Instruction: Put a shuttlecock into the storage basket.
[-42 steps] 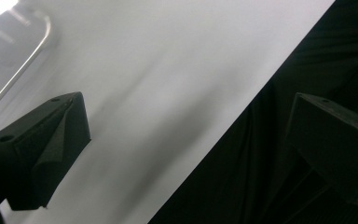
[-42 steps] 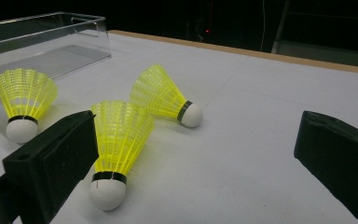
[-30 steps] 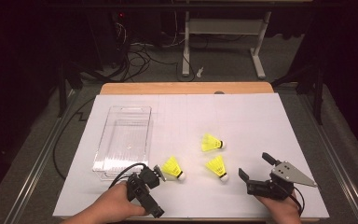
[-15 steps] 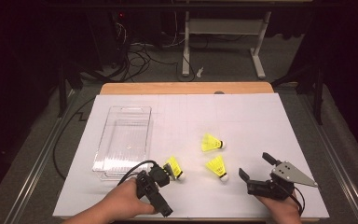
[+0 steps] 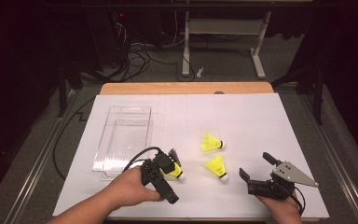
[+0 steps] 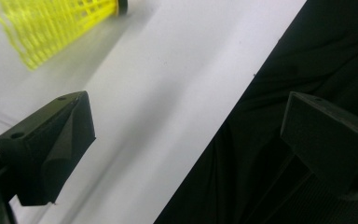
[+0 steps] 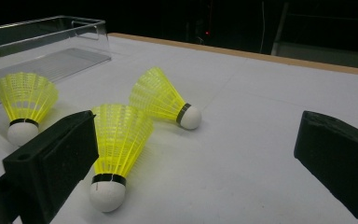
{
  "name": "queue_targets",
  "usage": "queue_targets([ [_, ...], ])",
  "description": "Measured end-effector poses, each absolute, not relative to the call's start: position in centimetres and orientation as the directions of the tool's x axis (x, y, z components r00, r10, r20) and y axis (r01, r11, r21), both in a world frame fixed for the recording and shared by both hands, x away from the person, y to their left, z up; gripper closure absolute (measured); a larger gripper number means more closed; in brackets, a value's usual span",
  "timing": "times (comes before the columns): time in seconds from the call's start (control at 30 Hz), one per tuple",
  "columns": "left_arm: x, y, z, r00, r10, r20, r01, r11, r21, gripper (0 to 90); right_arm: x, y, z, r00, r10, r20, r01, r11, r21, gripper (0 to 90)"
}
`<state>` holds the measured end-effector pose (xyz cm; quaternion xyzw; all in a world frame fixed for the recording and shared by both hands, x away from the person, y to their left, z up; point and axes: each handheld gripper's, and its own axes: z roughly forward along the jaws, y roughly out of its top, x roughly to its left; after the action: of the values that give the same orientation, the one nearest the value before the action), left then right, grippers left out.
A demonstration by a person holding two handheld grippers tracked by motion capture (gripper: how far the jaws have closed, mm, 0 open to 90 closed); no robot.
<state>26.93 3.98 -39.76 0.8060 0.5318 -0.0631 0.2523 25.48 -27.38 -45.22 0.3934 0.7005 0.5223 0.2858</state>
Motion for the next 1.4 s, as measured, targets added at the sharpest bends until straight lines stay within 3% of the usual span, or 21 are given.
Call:
queue_targets([
  [0.6, 30.3, 3.8, -38.0, 0.397, 0.839, -0.371, 0.896, -0.267, 0.356, 11.6, 25.4, -27.4, -45.2, -0.527, 0.85, 0.011, 0.25, 0.143, 0.958, 0.2],
  [1.0, 32.2, 4.2, -38.5, 0.361, 0.849, -0.385, 0.896, -0.201, 0.396, 28.3, 25.5, -27.4, -45.2, -0.527, 0.85, 0.013, 0.252, 0.142, 0.957, 0.2],
  [1.13, 32.8, 4.0, -38.8, 0.336, 0.862, -0.381, 0.899, -0.173, 0.402, 29.3, 25.5, -27.4, -45.3, -0.528, 0.849, 0.014, 0.254, 0.142, 0.957, 0.2],
  [1.4, 33.3, 4.3, -39.6, 0.359, 0.859, -0.365, 0.891, -0.199, 0.408, 41.3, 25.5, -27.4, -45.2, -0.529, 0.849, 0.015, 0.254, 0.141, 0.957, 0.2],
])
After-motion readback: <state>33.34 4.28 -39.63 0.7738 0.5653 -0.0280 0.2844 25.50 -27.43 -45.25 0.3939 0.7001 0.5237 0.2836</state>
